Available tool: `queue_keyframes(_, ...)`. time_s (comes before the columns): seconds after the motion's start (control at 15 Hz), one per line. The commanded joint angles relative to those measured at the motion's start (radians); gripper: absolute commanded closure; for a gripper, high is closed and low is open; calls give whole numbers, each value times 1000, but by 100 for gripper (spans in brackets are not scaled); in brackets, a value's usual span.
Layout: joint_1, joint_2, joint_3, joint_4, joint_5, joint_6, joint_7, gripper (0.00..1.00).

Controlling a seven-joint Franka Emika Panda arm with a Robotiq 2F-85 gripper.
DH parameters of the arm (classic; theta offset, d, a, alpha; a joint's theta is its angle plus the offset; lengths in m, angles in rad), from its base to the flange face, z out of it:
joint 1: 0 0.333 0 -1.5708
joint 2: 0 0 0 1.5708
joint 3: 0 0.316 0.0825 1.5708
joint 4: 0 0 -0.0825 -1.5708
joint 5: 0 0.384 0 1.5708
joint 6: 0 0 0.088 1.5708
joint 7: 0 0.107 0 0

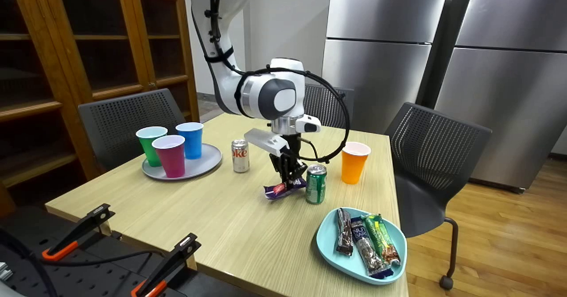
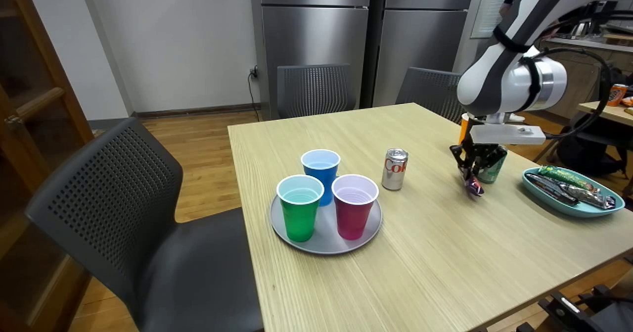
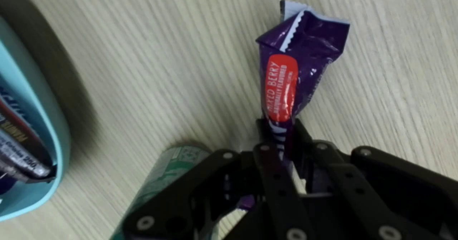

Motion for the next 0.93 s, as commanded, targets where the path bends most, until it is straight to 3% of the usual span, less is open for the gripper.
queue_keyframes(0.0, 23, -120, -46, -143, -105, 49, -89, 96)
queue_keyframes(0.53, 82, -205, -154, -312, -336, 251, -192, 96)
queue_keyframes(0.87, 100, -260, -192, -391, -392, 356, -266, 96)
